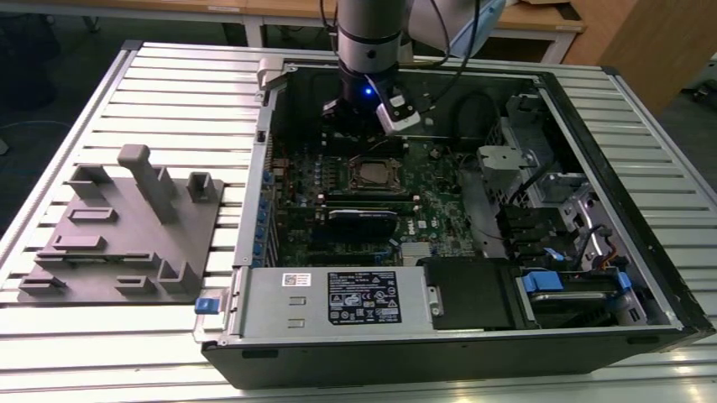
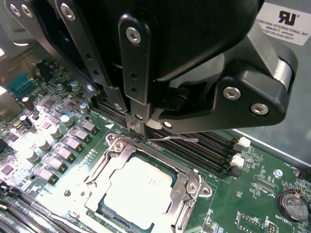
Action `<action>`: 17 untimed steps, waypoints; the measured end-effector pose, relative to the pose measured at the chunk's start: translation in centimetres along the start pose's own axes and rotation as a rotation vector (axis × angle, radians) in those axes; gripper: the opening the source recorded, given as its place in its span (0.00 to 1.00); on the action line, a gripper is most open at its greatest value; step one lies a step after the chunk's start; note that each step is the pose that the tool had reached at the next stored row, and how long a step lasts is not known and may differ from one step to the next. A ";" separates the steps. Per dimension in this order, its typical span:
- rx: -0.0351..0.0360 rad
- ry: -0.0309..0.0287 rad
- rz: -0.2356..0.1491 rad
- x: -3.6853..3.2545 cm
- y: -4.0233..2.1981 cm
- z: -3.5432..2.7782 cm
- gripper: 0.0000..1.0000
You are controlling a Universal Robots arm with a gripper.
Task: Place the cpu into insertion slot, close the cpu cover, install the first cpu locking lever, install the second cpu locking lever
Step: 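Install the first cpu locking lever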
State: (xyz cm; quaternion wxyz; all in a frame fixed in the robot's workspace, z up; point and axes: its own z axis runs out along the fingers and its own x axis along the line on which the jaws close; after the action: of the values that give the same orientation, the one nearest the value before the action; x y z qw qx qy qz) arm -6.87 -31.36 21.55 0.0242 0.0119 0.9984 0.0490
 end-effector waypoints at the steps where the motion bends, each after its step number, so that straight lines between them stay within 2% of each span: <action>1: 0.0000 0.0000 0.000 0.00 0.00 0.00 0.11; 8: 0.0001 0.0002 -0.001 -0.02 0.01 0.00 0.11; 17: 0.0000 0.0004 -0.004 -0.53 0.04 0.04 0.11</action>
State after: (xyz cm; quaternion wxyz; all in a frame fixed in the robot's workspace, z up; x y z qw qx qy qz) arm -6.33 -31.33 21.54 0.0242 0.0101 0.9985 0.0490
